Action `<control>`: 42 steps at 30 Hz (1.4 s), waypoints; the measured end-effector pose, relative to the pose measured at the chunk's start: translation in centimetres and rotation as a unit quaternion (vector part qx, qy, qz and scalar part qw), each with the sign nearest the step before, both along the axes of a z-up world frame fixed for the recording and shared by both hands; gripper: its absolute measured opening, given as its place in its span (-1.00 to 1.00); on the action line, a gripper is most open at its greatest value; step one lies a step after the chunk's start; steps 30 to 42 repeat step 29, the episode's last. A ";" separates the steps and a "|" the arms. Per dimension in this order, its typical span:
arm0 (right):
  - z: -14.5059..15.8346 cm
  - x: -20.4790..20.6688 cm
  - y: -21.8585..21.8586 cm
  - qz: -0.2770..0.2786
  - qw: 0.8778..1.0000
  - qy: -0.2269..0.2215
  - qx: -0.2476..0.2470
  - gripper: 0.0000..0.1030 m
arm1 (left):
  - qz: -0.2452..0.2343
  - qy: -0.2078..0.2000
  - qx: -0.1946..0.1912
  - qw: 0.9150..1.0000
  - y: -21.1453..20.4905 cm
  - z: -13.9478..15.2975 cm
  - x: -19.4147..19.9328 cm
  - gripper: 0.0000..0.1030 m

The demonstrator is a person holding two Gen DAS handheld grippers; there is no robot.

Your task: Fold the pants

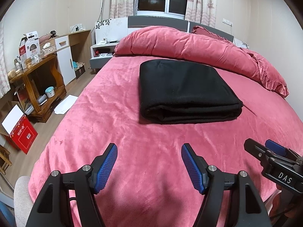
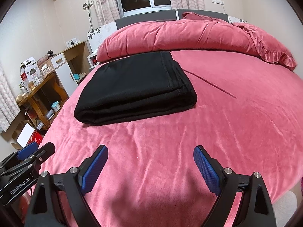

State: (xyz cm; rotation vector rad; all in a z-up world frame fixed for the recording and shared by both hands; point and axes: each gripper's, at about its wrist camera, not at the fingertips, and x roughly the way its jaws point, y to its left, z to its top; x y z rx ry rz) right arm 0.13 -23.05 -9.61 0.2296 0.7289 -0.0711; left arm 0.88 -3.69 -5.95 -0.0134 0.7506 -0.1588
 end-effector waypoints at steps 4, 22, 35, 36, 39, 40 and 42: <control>-0.1 0.0 -0.1 -0.001 1.000 0.002 0.003 0.79 | 0.000 0.003 0.000 1.000 0.0 -0.1 0.1 0.39; -0.8 0.3 -0.3 -0.004 1.000 0.015 0.008 0.79 | 0.002 0.015 0.001 1.000 0.1 -0.8 0.4 0.38; -1.1 0.4 -0.4 -0.007 1.000 0.019 0.012 0.79 | 0.003 0.023 0.003 1.000 0.1 -1.2 0.6 0.39; -1.1 0.4 -0.4 -0.007 1.000 0.019 0.012 0.79 | 0.003 0.023 0.003 1.000 0.1 -1.2 0.6 0.39; -1.1 0.4 -0.4 -0.007 1.000 0.019 0.012 0.79 | 0.003 0.023 0.003 1.000 0.1 -1.2 0.6 0.39; -1.1 0.4 -0.4 -0.007 1.000 0.019 0.012 0.79 | 0.003 0.023 0.003 1.000 0.1 -1.2 0.6 0.39; -1.1 0.4 -0.4 -0.007 1.000 0.019 0.012 0.79 | 0.003 0.023 0.003 1.000 0.1 -1.2 0.6 0.39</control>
